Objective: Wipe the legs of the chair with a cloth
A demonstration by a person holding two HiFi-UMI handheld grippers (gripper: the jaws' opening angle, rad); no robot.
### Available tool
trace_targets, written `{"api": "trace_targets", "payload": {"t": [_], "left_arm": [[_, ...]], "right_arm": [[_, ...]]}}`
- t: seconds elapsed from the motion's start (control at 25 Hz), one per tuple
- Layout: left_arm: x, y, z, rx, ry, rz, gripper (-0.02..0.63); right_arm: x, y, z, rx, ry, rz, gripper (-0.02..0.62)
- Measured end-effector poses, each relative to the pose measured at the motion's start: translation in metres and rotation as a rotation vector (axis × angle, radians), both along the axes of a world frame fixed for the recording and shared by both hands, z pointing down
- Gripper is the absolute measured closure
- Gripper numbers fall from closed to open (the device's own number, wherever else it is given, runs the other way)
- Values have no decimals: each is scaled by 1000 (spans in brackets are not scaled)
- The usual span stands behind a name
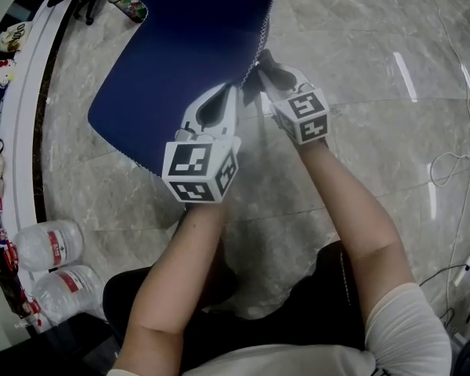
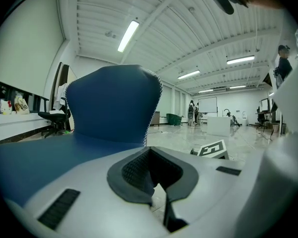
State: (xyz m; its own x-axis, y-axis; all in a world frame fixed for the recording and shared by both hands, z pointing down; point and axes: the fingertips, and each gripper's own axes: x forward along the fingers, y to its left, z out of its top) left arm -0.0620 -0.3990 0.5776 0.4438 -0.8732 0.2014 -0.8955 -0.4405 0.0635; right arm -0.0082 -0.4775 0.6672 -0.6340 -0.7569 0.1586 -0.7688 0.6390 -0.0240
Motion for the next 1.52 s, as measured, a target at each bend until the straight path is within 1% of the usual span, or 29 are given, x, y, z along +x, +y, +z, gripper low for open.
{"api": "trace_targets", "payload": {"t": [0.2,0.4,0.6,0.76,1.0,1.52], "left_arm": [[9,-5,-7,9,33,1,600],[23,-8,-22,30,55,27,600],[26,-15,-32,25,123,13,600],[33,-17,-35,45,111,20,600],[39,-16,-37,50,106,21,600],[52,-16,-36,50,89,37,600]], "right_arm": [[24,8,-32,42,-29,22,561],[32,24,-70,82,-54,17,563],[42,39,-99,116,-64,14,565],[54,44,-115,129,-77,33,565],[65,50,-135,147,-108,44,565],[74,44,-138,164,-119,48,565]]}}
